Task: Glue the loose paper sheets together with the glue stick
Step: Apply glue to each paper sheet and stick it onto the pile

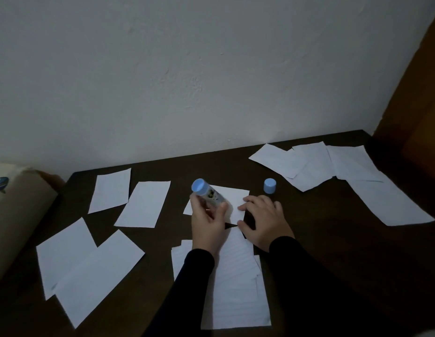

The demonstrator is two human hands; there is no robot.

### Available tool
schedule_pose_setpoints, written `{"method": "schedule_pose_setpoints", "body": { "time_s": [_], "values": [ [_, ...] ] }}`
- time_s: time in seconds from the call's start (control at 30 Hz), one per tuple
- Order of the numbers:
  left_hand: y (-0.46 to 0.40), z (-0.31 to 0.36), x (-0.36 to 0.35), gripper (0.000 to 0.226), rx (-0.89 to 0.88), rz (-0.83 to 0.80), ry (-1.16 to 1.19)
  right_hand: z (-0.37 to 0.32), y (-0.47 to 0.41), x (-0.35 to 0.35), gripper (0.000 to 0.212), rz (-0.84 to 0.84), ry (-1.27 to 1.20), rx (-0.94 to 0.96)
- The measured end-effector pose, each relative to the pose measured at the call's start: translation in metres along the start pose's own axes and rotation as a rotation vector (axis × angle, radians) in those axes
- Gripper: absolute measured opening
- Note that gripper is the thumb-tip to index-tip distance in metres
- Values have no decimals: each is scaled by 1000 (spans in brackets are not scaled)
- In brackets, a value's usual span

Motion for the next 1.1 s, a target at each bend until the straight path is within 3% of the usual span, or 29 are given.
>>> {"method": "schedule_pose_setpoints", "body": {
  "time_s": [0.17, 0.67, 0.83, 1.1],
  "values": [
    [4, 4, -6, 54, -65, -103, -155, -2, 2, 3, 34, 37, -5, 14],
    [6, 8, -16, 47, -97, -242, -337, -1, -2, 1, 18, -72, 20, -16],
    [-1, 21, -18, 39, -63, -322, -451, -4, -2, 2, 19, -72, 40, -24],
    [-8, 28, -14, 44, -41, -412, -593, -4, 0, 4, 24, -86, 54, -39]
  ]
}}
Point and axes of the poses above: each hand's wrist, its own y-axis away from the middle knuckle, its own x-axis out of the back of the hand, z = x × y, the point moved 5 cm from there along -y, towards the middle knuckle, and after that the axes turned 3 degrees about y, right-handed, at the moved point
